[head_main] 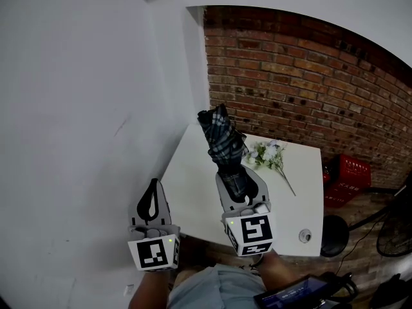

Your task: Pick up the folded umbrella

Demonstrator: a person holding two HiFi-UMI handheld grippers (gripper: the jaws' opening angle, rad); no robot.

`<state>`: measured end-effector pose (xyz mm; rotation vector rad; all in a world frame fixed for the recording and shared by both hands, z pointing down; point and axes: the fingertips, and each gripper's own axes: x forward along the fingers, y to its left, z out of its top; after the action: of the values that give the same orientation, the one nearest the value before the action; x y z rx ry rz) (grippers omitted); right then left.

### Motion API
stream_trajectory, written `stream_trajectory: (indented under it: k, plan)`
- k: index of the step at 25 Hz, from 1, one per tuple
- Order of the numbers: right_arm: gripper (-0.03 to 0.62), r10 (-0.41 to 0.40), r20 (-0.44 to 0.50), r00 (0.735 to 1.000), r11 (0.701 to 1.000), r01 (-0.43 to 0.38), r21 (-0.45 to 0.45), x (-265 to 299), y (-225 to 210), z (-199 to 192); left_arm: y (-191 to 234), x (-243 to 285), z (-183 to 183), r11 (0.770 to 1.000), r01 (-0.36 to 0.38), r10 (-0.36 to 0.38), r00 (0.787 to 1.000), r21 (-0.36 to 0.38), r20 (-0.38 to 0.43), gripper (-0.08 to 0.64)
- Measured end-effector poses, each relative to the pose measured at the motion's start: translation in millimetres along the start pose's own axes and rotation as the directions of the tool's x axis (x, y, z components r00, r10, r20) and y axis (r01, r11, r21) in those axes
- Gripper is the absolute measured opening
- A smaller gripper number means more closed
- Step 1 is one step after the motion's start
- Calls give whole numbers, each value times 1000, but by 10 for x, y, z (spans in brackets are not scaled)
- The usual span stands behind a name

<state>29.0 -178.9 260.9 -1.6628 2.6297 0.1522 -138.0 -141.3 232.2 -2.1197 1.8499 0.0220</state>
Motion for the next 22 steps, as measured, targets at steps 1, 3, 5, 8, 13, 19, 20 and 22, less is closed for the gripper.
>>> stream_trajectory:
  k: [1, 3, 5, 8, 13, 19, 20, 22]
  plan:
    - [189, -1, 1, 1000, 1000, 1, -1, 1, -6, -5, -3, 0, -1, 1000, -1, 1, 1000, 1, 4, 6]
    - [189, -2, 1, 1000, 1000, 2, -3, 4, -13, -18, 2, 1, 3, 1000, -5, 5, 1000, 2, 9, 6]
    - [189, 2, 1, 1000, 1000, -2, -4, 8, -11, -26, 16, 2, 14, 1000, -10, 10, 1000, 3, 12, 6]
    - [189, 10, 1, 1000, 1000, -10, -5, 12, -12, -30, 25, 8, 37, 1000, -18, 18, 1000, 6, 16, 6]
    - [190, 16, 4, 1000, 1000, -16, -2, 23, -23, -37, 39, 14, 33, 1000, -28, 28, 999, 6, 17, 8]
    - [189, 16, 25, 1000, 1000, -15, -16, 43, -38, -59, -1, 26, -20, 1000, -23, 23, 999, 7, 27, 6]
    - [189, 15, 25, 1000, 1000, -15, -15, 41, -39, -58, -6, 25, -21, 1000, -22, 22, 999, 8, 27, 8]
    - [190, 14, 27, 1000, 1000, -14, -10, 41, -46, -57, -14, 26, -20, 1000, -22, 21, 999, 11, 26, 6]
